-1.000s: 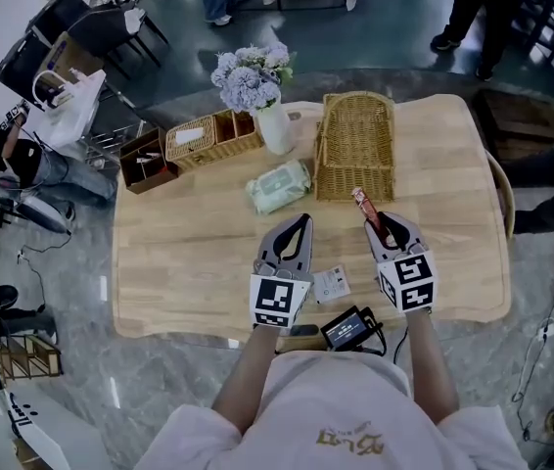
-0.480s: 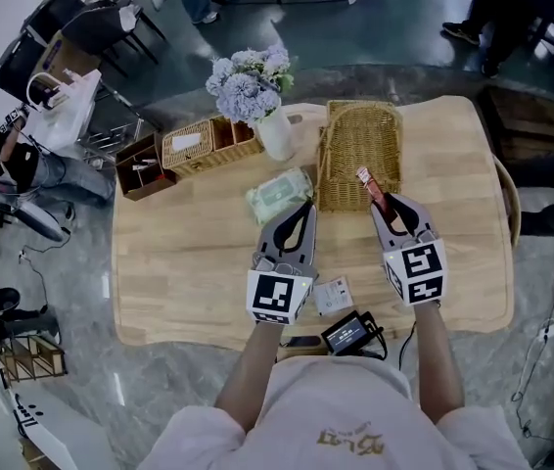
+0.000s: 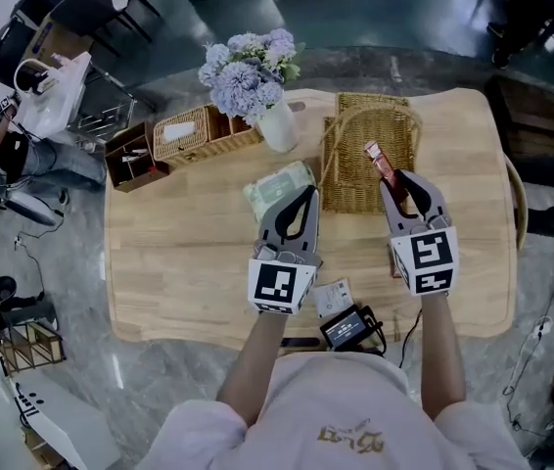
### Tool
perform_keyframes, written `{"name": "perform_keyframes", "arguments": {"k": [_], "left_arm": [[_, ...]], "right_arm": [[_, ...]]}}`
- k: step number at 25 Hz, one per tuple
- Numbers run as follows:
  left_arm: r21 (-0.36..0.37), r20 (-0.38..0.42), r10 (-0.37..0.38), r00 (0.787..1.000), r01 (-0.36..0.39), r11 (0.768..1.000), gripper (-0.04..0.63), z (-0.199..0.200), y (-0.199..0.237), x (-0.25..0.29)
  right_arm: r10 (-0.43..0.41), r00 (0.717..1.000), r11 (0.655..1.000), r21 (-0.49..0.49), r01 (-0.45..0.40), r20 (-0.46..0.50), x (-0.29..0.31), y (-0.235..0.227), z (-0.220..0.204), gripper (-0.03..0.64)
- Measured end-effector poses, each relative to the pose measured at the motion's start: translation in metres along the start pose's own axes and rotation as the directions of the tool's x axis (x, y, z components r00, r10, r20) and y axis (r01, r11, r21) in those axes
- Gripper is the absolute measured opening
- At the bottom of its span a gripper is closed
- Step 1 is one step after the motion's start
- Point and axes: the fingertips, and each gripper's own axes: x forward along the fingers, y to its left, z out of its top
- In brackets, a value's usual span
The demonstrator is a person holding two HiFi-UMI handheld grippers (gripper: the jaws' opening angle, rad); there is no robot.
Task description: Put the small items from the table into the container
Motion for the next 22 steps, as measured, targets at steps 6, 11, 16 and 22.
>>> {"name": "perform_keyframes", "arguments": {"k": [6,11,16,22], "left_arm": [[-0.012,-0.013,0.004,1.000,-0.004,1.000,-0.008,-0.009,0.009,0.008],[-0.012,-0.016,-0.001,1.000,0.001,1.000,-0.008,-0.010,0.009,0.010],[0.004,-0.015,-0.005,1.000,0.005,1.000,-0.008,-0.008,0.008,0.007],[0.004,-0.021,0.009,1.000,-0.009,1.000,-0.008,0.004,0.002,-0.009]], "right_arm": [[-0.017,0.999,1.000,-0.015,0.016,-0.032,0.018,-0.008,-0.005,0.117],[-0.040,0.999,0.999,-0.018,0.039,-0.015,0.022,-0.007,-0.002,0.118],[-0.073,0.997,0.997,-0.004,0.073,0.033,0.016,-0.015,0.001,0.118],[-0.152,0.982,0.986,-0.051,0.159,0.110,-0.015,-0.012,0.011,0.113]]}}
